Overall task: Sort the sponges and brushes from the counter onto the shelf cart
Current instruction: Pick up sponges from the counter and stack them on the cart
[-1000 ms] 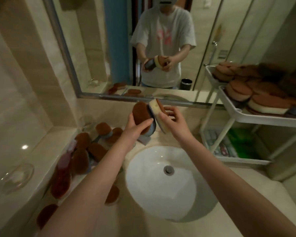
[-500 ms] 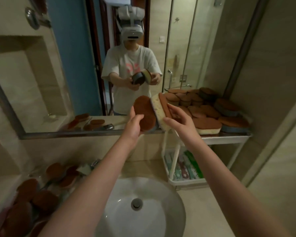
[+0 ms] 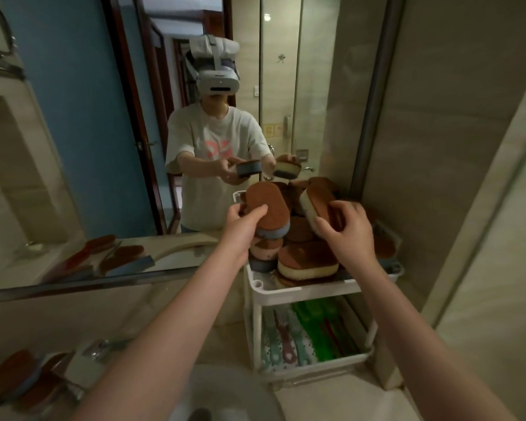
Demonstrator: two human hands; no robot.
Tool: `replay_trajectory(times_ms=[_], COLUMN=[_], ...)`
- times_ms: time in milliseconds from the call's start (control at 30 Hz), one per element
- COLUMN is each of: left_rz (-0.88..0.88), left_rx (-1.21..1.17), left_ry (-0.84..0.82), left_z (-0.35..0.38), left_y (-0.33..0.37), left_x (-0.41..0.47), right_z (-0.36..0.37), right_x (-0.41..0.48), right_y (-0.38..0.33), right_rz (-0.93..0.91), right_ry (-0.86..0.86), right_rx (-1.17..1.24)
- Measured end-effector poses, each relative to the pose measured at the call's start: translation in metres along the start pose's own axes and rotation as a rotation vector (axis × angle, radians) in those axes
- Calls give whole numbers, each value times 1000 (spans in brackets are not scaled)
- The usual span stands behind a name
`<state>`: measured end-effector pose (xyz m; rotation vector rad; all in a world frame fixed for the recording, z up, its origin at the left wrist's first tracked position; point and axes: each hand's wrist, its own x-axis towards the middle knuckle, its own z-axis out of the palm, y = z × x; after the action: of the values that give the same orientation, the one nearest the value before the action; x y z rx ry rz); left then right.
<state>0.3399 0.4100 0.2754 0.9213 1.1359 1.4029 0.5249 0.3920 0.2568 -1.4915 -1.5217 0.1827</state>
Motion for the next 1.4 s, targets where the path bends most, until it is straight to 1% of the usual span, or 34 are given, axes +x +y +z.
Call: replay_trajectory(times_ms=[100,233,300,433,500,600,733,800,867,967,1000,1100,1167,1233,1400], left_rz=[-15,-30,-35,-47,-39,-44,-97,-102,-42,159,193,180,137,137,224], left_rx=[58,102,116,154,210,312,370,454,650,1055,1177,1420,1469,1456,1247], left_ry=[18,13,13,9,-4,0,-25,-31,-21,12,33,83,72,74,109], left_z=[8,13,13,17,23,37,56,62,64,65,65,62,59,58,54], left_y=[-3,-7,-9,-12,-10,-7,-9,-12,-15,-17,-17,-20,-21,-21,-20], left_x=[12,19,22,31,34,41,48,51,53,52,50,56,60,59,44], right_z=[0,9,13,14,11,8,9,9,10,13,14,15,15,14,12], right_x=[22,42,43,37,35,30,21,21,21,20,20,19,18,17,11], right_y=[5,7,9,16,19,23,26,26,27,29,29,30,30,28,13], right_rz=[-35,-131,-151,-172,-170,-133,-125,-108,-92,-92,-96,-106,-115,-120,-159], right_ry=[-6,-97,-129,-125,-128,-155,-108,-117,-117,-95,-91,-80,-63,-59,-71], right_rx=[-153,-383,-485,-697,-759,-709,-625,-610,-585,-579,-579,-564,-548,-534,-488])
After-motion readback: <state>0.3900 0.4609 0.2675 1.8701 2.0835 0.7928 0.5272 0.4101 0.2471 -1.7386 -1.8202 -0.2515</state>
